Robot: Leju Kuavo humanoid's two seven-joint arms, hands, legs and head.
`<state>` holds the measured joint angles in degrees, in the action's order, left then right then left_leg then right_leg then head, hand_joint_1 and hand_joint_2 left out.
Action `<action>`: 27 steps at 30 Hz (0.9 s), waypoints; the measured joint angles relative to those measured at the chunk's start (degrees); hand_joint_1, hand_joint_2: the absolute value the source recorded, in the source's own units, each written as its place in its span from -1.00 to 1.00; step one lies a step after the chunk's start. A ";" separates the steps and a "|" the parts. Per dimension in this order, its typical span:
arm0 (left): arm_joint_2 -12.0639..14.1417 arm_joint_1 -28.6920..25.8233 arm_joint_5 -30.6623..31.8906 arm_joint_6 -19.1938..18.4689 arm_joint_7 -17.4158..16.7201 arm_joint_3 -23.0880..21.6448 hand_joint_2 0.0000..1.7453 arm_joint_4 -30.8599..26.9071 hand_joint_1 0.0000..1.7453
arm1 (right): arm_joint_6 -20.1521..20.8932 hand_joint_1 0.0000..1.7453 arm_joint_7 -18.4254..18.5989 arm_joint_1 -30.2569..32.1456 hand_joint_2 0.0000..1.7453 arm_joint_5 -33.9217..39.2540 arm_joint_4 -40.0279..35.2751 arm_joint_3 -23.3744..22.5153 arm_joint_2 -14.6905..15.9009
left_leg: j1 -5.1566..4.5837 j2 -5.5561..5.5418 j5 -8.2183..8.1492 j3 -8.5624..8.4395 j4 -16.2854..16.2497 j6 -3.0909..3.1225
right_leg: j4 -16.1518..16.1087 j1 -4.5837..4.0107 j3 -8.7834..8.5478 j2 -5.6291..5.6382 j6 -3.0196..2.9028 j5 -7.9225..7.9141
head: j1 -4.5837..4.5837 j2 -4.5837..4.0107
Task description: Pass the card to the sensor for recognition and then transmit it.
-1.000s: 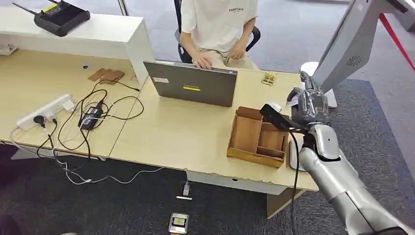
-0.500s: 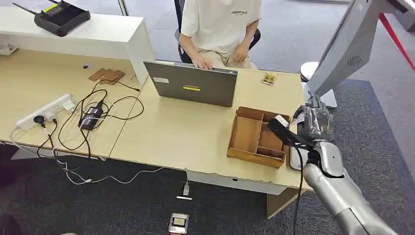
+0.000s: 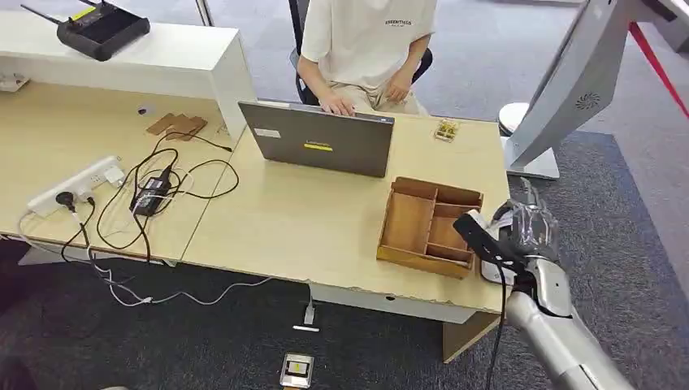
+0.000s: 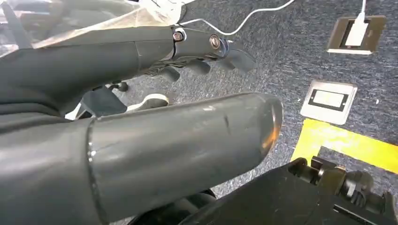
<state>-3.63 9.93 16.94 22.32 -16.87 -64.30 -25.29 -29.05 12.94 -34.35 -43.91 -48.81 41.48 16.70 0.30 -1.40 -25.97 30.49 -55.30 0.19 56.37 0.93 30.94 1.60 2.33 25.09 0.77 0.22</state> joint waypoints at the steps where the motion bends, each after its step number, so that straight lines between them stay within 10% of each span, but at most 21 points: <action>1: 0.00 -0.01 0.00 0.09 0.00 0.00 -1.00 0.00 -1.00 | -0.13 1.00 0.00 0.23 1.00 0.15 0.06 -0.13 0.02 | 0.00 0.00 0.00 0.00 0.00 0.00 | 0.00 0.00 0.00 0.00 0.00 0.00 | 0.00 0.00; 27: 0.00 0.02 0.09 -0.28 -0.35 -0.09 -1.00 0.00 -1.00 | 5.94 1.00 -0.26 5.01 1.00 -0.37 2.60 -2.45 0.02 | 0.00 0.00 0.00 0.00 0.00 0.00 | 0.00 0.00 0.00 0.00 0.00 0.00 | 0.00 0.00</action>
<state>-3.63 9.95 17.03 22.03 -17.22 -64.39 -25.29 -23.11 12.68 -29.34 -44.28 -46.21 39.04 16.72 0.30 -1.40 -25.97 30.49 -55.30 0.19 56.37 0.93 30.94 1.60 2.33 25.09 0.77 0.22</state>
